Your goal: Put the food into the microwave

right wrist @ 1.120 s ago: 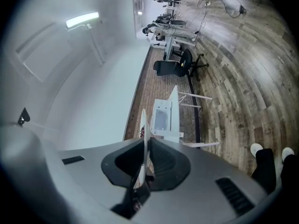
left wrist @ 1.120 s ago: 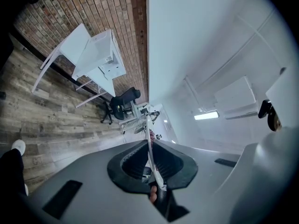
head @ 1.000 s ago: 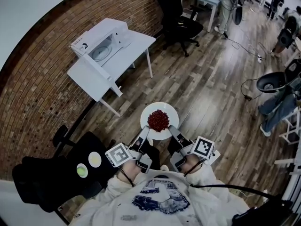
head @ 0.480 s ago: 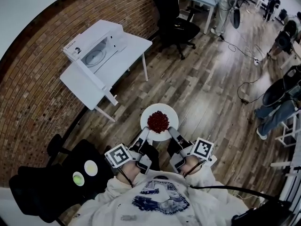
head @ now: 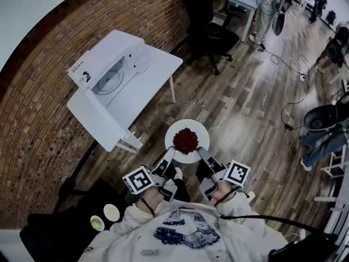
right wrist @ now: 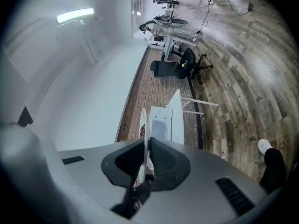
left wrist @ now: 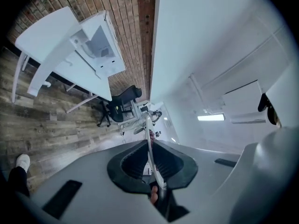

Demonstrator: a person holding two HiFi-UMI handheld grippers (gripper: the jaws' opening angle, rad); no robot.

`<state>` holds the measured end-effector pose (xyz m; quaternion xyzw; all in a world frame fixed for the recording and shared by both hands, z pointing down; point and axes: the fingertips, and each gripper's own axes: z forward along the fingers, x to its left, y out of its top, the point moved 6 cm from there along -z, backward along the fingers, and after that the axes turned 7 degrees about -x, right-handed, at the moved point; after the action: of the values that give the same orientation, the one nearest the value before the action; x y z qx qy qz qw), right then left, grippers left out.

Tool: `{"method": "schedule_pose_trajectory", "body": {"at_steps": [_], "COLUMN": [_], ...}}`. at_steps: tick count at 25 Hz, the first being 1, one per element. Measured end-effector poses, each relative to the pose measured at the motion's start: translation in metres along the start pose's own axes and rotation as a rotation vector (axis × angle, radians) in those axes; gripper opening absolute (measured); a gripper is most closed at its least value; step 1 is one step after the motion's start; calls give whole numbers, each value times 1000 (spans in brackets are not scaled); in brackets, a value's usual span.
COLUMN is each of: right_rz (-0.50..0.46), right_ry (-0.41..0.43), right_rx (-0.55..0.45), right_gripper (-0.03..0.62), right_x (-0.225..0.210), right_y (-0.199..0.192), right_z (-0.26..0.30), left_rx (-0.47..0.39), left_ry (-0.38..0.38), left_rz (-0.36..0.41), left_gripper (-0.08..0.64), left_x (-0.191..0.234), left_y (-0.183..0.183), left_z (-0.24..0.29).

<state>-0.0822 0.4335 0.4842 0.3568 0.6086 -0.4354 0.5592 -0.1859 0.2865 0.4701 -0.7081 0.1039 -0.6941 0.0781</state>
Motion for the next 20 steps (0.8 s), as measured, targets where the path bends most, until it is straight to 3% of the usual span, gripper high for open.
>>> {"method": "schedule_pose_trajectory", "body": {"at_steps": [4, 9, 12, 16, 20], "right_rz": [7, -20, -18, -18, -18], "right_ry": [7, -1, -21, -45, -63], "right_rx": [-2, 3, 10, 34, 74], "right_gripper": [34, 34, 34, 34, 34], "right_x": [9, 16, 17, 14, 9], "right_y": [15, 32, 38, 42, 44], "right_z": [63, 127, 153, 180, 207], "left_rx": [-9, -3, -12, -17, -52], "left_ry": [-3, -18, -17, 7, 29], "left_rz": [-40, 21, -11, 32, 12], "left_gripper": [37, 37, 37, 37, 37], "left_x": [4, 13, 20, 34, 46], "left_y": [50, 105, 124, 146, 164], "left_z": [39, 77, 92, 102, 110]}}
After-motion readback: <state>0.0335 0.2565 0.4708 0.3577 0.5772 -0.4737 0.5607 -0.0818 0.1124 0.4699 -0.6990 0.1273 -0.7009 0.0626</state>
